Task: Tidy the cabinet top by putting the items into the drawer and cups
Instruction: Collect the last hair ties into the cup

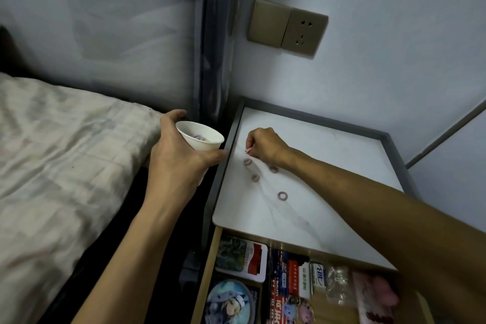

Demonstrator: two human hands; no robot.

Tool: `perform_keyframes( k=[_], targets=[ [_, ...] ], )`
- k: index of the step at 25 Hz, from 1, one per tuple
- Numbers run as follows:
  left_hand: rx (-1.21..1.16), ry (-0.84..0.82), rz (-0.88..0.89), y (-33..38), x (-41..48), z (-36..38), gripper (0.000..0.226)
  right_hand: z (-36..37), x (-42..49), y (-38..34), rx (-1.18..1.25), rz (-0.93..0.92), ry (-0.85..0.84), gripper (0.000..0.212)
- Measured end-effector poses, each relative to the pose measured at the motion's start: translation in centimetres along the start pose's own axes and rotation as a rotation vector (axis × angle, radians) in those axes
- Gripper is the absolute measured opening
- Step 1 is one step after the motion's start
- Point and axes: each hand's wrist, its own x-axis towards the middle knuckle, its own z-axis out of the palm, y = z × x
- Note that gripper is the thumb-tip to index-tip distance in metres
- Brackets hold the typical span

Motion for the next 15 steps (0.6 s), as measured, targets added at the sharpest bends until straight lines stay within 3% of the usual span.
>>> perform_keyframes(
  k=[2, 4, 7, 9, 11, 13, 15],
  targets=[
    [-0.006, -0.015, 0.011, 0.0, 0.0, 0.5, 0.091, -1.8, -0.7, 0.3, 0.105, 0.039, 0.036, 0.010],
    [-0.001, -0.031, 0.012, 0.2, -0.1, 0.9, 0.092, -4.4, -1.8, -0.8, 0.372, 0.021, 0.082, 0.007],
    [-0.009, -0.077, -0.003, 0.4, -0.4, 1.8, 0.094, -8.7, -4.6, -4.3, 0.583, -0.170, 0.092, 0.009],
    [-0.025, -0.109, -0.003, 0.7, -0.6, 2.3, 0.094, -10.3, -6.9, -6.9, 0.567, -0.324, -0.035, 0.011],
    [-0.031, -0.135, 0.012, 1.0, -0.8, 2.6, 0.092, -10.6, -8.7, -8.9, 0.387, -0.426, -0.138, 0.018],
    [-0.034, -0.148, 0.024, 1.3, -1.2, 2.8, 0.091, -10.6, -9.5, -9.6, 0.190, -0.482, -0.120, 0.027],
    [-0.038, -0.143, 0.028, 1.5, -1.3, 2.8, 0.091, -11.4, -10.0, -9.7, 0.195, -0.485, -0.088, 0.030]
  ],
)
